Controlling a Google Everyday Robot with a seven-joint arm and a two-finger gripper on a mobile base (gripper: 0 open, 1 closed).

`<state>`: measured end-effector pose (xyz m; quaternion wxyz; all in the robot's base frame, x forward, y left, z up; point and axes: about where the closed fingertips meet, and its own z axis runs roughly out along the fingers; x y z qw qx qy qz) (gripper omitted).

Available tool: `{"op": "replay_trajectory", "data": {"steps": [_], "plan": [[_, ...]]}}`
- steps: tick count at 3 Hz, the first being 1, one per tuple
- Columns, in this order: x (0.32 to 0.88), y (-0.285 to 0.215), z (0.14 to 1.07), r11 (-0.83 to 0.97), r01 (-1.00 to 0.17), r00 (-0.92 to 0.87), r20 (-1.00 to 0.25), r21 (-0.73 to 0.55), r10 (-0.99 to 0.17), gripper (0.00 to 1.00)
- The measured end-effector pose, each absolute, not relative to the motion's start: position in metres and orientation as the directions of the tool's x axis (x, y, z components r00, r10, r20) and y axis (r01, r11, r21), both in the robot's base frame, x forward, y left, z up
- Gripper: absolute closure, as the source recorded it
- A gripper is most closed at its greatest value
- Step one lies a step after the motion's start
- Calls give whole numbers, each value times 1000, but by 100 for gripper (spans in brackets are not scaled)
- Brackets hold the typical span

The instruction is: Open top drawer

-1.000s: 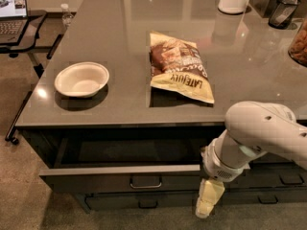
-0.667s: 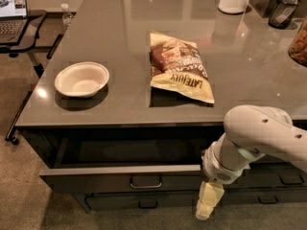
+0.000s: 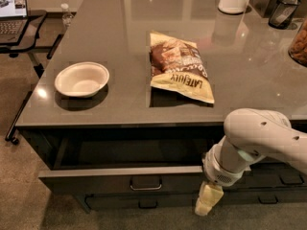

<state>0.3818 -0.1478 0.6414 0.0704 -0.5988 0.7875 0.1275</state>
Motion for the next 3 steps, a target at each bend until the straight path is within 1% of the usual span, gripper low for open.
{"op": "replay_trajectory", "data": {"steps": [3], "plan": [[382,-148,641,250,-961,-273,-263,116,-925,88]]}}
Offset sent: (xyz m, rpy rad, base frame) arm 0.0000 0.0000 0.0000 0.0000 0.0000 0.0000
